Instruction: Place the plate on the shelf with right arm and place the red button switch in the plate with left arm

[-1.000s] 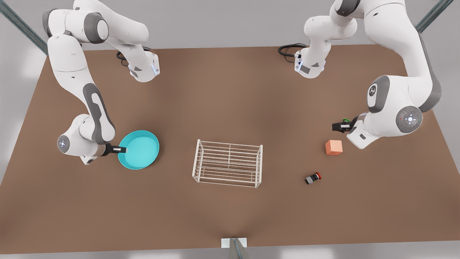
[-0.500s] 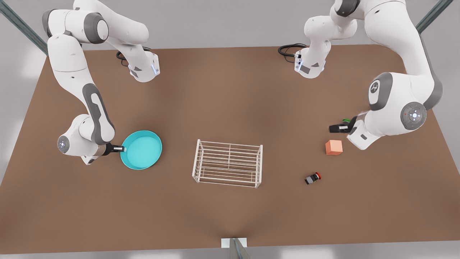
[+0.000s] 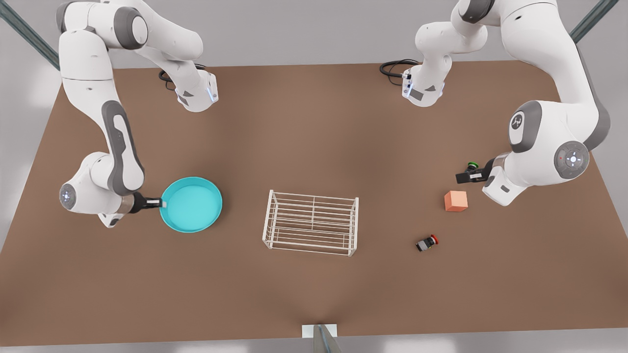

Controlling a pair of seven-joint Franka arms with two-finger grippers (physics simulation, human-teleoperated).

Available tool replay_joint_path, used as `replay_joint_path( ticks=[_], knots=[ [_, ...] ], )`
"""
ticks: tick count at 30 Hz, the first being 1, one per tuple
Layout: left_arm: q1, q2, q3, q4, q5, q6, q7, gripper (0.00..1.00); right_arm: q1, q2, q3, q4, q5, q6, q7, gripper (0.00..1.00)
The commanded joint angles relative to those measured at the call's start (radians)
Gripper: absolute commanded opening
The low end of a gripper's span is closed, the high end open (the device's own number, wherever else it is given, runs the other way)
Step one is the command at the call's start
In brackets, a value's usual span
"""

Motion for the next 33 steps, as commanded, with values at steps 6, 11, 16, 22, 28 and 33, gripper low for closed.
replay_joint_path(
  ticks=[6, 11, 16, 22, 28, 33],
  knots=[
    [0.000, -0.001, 0.000, 0.002, 0.001, -0.002, -0.036, 1.00, 0.003, -0.063, 0.028, 0.144, -0.007, -0.294, 0.008, 0.17],
    [0.000, 0.000, 0.000, 0.005, 0.001, -0.002, -0.034, 1.00, 0.003, -0.075, 0.112, 0.204, 0.054, -0.369, 0.079, 0.17],
    [0.002, -0.001, 0.001, 0.007, 0.002, -0.002, -0.030, 1.00, 0.004, -0.074, 0.216, 0.273, 0.133, -0.421, 0.214, 0.17],
    [0.003, -0.001, 0.004, 0.007, 0.002, -0.002, -0.030, 1.00, 0.087, -0.031, 0.314, 0.385, 0.168, -0.384, 0.453, 0.18],
    [0.003, -0.001, 0.004, 0.008, 0.004, -0.002, -0.030, 1.00, 0.199, 0.104, 0.311, 0.556, 0.156, -0.315, 0.609, 0.18],
    [0.003, -0.001, 0.004, 0.008, 0.004, -0.002, -0.030, 1.00, 0.299, 0.236, 0.259, 0.671, 0.149, -0.189, 0.685, 0.18]
  ],
)
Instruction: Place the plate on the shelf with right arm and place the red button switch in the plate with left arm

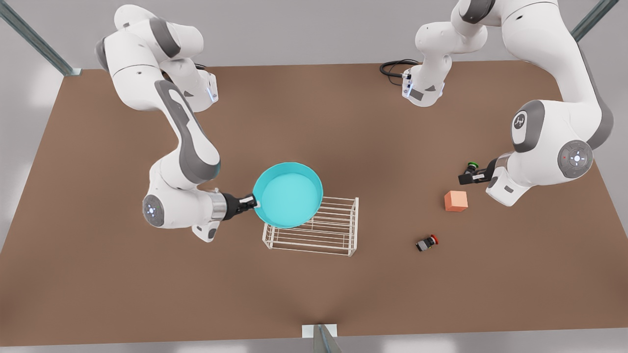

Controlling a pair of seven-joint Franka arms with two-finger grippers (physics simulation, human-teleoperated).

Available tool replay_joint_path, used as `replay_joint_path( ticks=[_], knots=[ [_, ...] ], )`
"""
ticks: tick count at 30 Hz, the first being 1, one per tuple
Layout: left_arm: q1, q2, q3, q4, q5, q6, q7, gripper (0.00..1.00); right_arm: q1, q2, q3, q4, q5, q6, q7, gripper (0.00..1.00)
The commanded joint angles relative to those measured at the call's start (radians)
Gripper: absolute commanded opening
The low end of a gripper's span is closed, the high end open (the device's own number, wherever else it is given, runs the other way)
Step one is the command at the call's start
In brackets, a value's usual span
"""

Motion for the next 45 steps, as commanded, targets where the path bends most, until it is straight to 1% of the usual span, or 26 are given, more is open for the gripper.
replay_joint_path(
  ticks=[1, 8, 11, 13, 22, 23, 24, 25, 26, 27, 29, 31, 32, 33, 35, 36, 37, 38, 39, 40, 41, 42, 44, 45],
  knots=[
    [0.000, -0.002, 0.000, 0.001, 0.001, -0.001, -0.004, 1.00, 0.035, 0.037, -0.030, 0.029, -0.008, 0.100, 0.330, 0.18],
    [0.006, -0.001, 0.001, 0.001, 0.001, -0.001, -0.004, 1.00, 0.101, 0.114, -0.034, 0.079, -0.007, 0.241, 0.402, 0.19],
    [0.031, -0.002, 0.001, 0.008, 0.004, -0.001, 0.116, 1.00, 0.114, 0.123, -0.034, 0.073, -0.008, 0.244, 0.404, 0.20],
    [0.029, -0.001, 0.000, 0.024, 0.008, -0.001, 0.122, 1.00, 0.122, 0.122, -0.034, 0.067, -0.005, 0.244, 0.402, 0.20],
    [0.025, 0.001, -0.003, 0.040, 0.008, 0.001, 0.163, 1.00, 0.119, 0.074, -0.031, -0.062, -0.005, 0.244, 0.395, 0.19],
    [0.025, 0.001, -0.003, 0.040, 0.008, 0.001, 0.165, 1.00, 0.119, 0.071, -0.029, -0.062, -0.002, 0.244, 0.401, 0.39],
    [0.025, 0.001, -0.003, 0.040, 0.008, 0.001, 0.165, 1.00, 0.121, 0.069, -0.029, -0.062, 0.006, 0.256, 0.421, 0.77],
    [0.025, 0.001, -0.003, 0.040, 0.008, 0.001, 0.163, 1.00, 0.121, 0.065, -0.029, -0.062, 0.006, 0.256, 0.434, 0.86],
    [0.025, 0.001, -0.003, 0.040, 0.008, 0.001, 0.163, 1.00, 0.119, 0.062, -0.029, -0.062, 0.006, 0.256, 0.439, 0.92],
    [0.026, 0.002, -0.002, 0.043, 0.008, 0.001, 0.163, 1.00, 0.119, 0.060, -0.029, -0.062, 0.006, 0.255, 0.442, 0.94],
    [0.031, 0.005, 0.000, 0.053, 0.008, 0.006, 0.165, 1.00, 0.117, 0.008, -0.024, -0.060, 0.006, 0.238, 0.477, 0.95],
    [0.031, 0.005, 0.000, 0.056, 0.008, 0.006, 0.165, 1.00, 0.072, -0.072, -0.024, -0.060, -0.004, 0.122, 0.459, 1.00],
    [0.031, 0.005, 0.000, 0.056, 0.008, 0.006, 0.163, 1.00, 0.027, -0.134, -0.026, -0.059, -0.010, 0.053, 0.425, 1.00],
    [0.031, 0.005, 0.000, 0.056, 0.007, 0.004, 0.165, 1.00, -0.023, -0.185, -0.027, -0.059, -0.072, -0.027, 0.370, 1.00],
    [0.031, 0.005, 0.000, 0.054, 0.004, 0.004, 0.159, 1.00, -0.175, -0.254, -0.027, -0.062, -0.405, -0.130, -0.099, 1.00],
    [0.031, 0.005, 0.000, 0.053, 0.007, 0.004, 0.159, 1.00, -0.223, -0.250, -0.027, -0.065, -0.569, -0.126, -0.268, 1.00],
    [0.031, 0.005, 0.000, 0.053, 0.007, 0.002, 0.157, 1.00, -0.286, -0.240, -0.027, -0.112, -0.636, -0.092, -0.313, 1.00],
    [0.028, 0.005, -0.002, 0.053, 0.011, 0.002, 0.156, 1.00, -0.329, -0.271, -0.027, -0.240, -0.637, 0.020, -0.342, 1.00],
    [0.026, 0.005, -0.002, 0.053, 0.011, 0.002, 0.154, 1.00, -0.343, -0.367, -0.027, -0.406, -0.637, 0.104, -0.339, 1.00],
    [0.020, 0.011, -0.008, 0.057, 0.005, 0.002, 0.136, 1.00, -0.372, -0.423, -0.032, -0.485, -0.628, 0.099, -0.343, 1.00],
    [-0.001, 0.012, -0.011, 0.056, 0.028, 0.004, 0.133, 1.00, -0.370, -0.452, -0.032, -0.491, -0.616, 0.028, -0.342, 1.00],
    [-0.006, 0.012, -0.008, 0.050, 0.042, 0.002, 0.107, 1.00, -0.369, -0.478, -0.029, -0.524, -0.587, 0.023, -0.320, 1.00],
    [-0.014, 0.025, -0.011, 0.031, 0.062, 0.006, -0.318, 1.00, -0.372, -0.509, -0.027, -0.542, -0.587, -0.001, -0.264, 1.00],
    [-0.048, 0.039, -0.008, 0.028, 0.110, 0.042, -0.559, 1.00, -0.364, -0.513, -0.023, -0.527, -0.588, -0.036, -0.182, 1.00]
  ],
)
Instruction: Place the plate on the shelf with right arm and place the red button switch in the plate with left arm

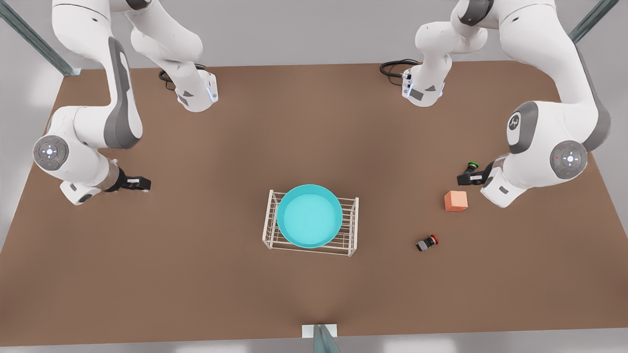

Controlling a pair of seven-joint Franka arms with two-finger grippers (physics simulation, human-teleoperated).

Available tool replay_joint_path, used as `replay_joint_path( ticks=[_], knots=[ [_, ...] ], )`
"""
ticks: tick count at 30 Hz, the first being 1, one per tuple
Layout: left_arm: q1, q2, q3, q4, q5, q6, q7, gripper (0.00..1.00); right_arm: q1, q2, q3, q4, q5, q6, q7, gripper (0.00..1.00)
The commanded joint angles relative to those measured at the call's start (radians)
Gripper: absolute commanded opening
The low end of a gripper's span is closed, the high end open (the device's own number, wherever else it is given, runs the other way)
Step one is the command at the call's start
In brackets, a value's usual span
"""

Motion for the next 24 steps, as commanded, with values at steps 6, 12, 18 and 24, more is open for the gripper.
replay_joint_path(
  ticks=[6, 12, 18, 24],
  knots=[
    [-0.007, 0.142, 0.005, -0.006, -0.138, 0.390, -1.382, 1.00, -0.008, 0.032, 0.020, 0.057, 0.001, -0.088, -0.219, 1.00],
    [-0.058, 0.240, 0.005, -0.082, -0.078, 0.590, -1.842, 1.00, -0.013, 0.042, 0.019, 0.057, 0.001, -0.075, -0.219, 1.00],
    [-0.089, 0.297, 0.005, -0.069, -0.025, 0.668, -2.235, 1.00, -0.013, 0.042, 0.019, 0.058, 0.001, -0.075, -0.219, 1.00],
    [-0.095, 0.376, 0.005, -0.041, -0.016, 0.766, -2.333, 1.00, -0.013, 0.042, 0.019, 0.058, 0.001, -0.075, -0.219, 1.00]
  ],
)
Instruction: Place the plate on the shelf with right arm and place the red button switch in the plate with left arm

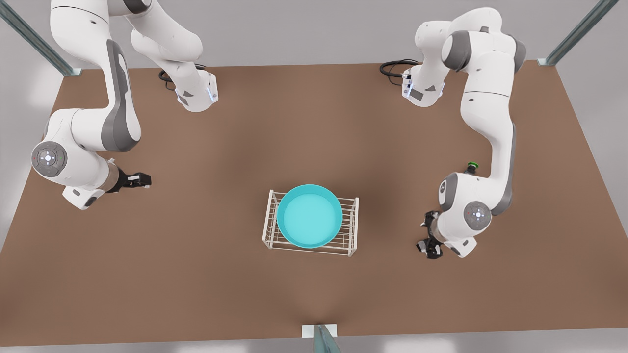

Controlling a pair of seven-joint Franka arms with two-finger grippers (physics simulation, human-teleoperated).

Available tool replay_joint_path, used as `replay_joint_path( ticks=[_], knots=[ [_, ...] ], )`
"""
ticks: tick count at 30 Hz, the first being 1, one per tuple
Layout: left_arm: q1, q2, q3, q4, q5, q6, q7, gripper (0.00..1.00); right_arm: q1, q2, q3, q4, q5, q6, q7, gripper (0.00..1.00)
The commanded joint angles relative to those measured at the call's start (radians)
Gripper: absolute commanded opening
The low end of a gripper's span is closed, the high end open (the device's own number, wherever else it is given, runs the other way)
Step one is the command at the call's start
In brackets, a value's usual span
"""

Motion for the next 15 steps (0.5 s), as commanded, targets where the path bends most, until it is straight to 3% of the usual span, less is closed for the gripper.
replay_joint_path(
  ticks=[1, 15],
  knots=[
    [0.000, 0.018, 0.000, 0.003, 0.004, 0.096, -0.863, 1.00, 0.000, -0.001, 0.000, 0.000, 0.001, -0.001, -0.059, 1.00],
    [-0.009, 0.109, 0.009, 0.001, 0.168, 0.138, -0.846, 1.00, -0.001, -0.001, -0.013, 0.025, 0.008, -0.005, -0.059, 1.00]
  ],
)
